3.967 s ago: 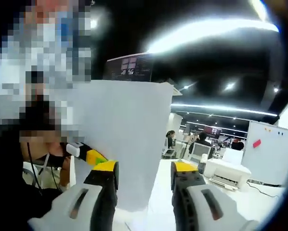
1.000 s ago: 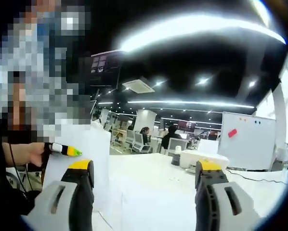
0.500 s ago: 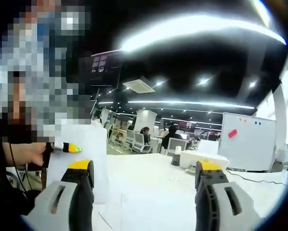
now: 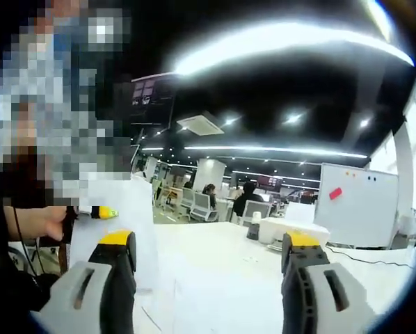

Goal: Organize the stack of printing papers by aligning and flattening the scattered papers on the table

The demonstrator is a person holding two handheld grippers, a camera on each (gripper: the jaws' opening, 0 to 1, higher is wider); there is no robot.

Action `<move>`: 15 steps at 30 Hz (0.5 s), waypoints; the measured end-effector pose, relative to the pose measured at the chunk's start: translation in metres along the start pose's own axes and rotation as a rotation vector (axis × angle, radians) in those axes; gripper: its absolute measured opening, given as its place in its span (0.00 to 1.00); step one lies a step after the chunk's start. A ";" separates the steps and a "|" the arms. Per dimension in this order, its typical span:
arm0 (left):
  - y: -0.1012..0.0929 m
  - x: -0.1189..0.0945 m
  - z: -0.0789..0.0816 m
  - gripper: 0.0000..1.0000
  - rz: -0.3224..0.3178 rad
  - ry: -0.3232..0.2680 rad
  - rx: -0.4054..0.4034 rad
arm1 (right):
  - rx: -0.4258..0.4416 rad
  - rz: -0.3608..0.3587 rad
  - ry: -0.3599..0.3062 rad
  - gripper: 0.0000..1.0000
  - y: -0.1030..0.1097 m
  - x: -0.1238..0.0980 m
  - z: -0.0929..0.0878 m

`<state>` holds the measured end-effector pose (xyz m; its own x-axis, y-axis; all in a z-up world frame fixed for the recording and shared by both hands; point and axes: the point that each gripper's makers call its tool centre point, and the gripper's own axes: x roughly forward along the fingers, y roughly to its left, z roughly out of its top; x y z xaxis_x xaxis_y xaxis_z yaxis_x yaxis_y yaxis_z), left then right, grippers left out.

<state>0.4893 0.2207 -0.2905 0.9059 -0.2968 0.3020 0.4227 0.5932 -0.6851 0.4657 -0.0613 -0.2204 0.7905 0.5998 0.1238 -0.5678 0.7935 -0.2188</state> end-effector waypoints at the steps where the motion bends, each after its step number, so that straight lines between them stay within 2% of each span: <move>1: 0.002 0.000 0.001 0.06 0.004 -0.010 -0.021 | 0.000 0.000 0.000 0.81 0.000 0.000 0.000; 4: 0.009 0.000 0.003 0.06 0.012 -0.040 -0.082 | -0.004 0.001 -0.003 0.81 0.000 0.000 0.000; 15: 0.023 0.000 -0.001 0.06 0.036 -0.049 -0.136 | -0.001 -0.003 -0.002 0.81 -0.002 0.000 -0.002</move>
<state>0.4994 0.2336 -0.3065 0.9218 -0.2388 0.3053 0.3861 0.4948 -0.7785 0.4674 -0.0626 -0.2221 0.7915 0.5980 0.1264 -0.5656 0.7950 -0.2194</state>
